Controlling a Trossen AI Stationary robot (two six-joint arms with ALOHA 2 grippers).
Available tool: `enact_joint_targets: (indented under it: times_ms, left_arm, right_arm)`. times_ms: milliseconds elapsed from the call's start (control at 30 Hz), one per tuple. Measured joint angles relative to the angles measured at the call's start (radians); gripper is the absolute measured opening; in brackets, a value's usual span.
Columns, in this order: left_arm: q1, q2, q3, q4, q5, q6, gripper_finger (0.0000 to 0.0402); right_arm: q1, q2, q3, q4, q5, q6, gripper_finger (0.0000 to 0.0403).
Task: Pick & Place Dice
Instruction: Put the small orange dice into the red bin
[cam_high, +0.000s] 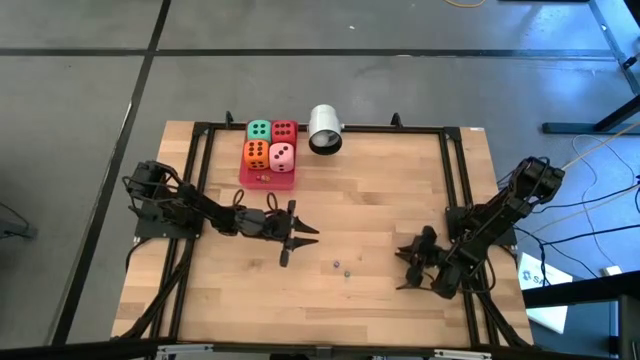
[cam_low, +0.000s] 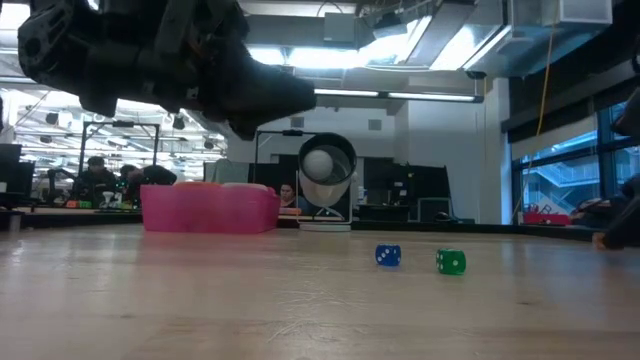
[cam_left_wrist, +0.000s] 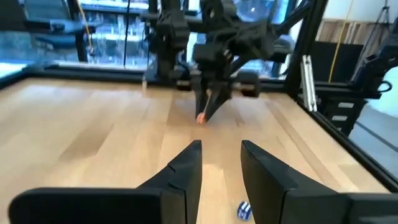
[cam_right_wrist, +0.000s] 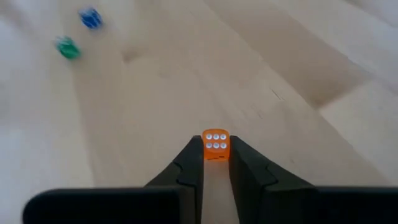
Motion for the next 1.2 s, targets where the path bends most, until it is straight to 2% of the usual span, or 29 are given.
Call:
enact_joint_targets:
  times_ms: [233, 567, 700, 800, 1000, 1200]
  left_arm:
    - [0.002, 0.0, 0.0, -0.072, -0.061, -0.081, 0.0102]
    - [0.01, 0.0, 0.0, -0.115, -0.058, -0.235, 0.011]
    - [0.055, 0.0, 0.0, -0.111, -0.005, -0.324, 0.0117]
    - [0.104, 0.0, 0.0, -0.109, 0.067, -0.415, 0.0131]
    - [0.197, 0.0, 0.0, 0.015, 0.222, -0.557, 0.0186]
    - [0.256, -0.001, 0.001, 0.102, 0.231, -0.662, 0.0217]
  right_arm:
    - [-0.036, 0.0, 0.079, 0.03, 0.077, -0.209, 0.0052]
    - [-0.143, -0.076, 0.283, -0.005, 0.103, -0.738, 0.0052]
    - [-0.192, -0.132, 0.332, -0.03, 0.102, -0.933, 0.0052]
    - [-0.252, -0.146, 0.358, -0.03, 0.058, -1.08, 0.0052]
    - [-0.394, -0.122, 0.398, -0.01, -0.058, -1.315, 0.0052]
    - [-0.481, -0.108, 0.402, 0.12, -0.116, -1.499, 0.0052]
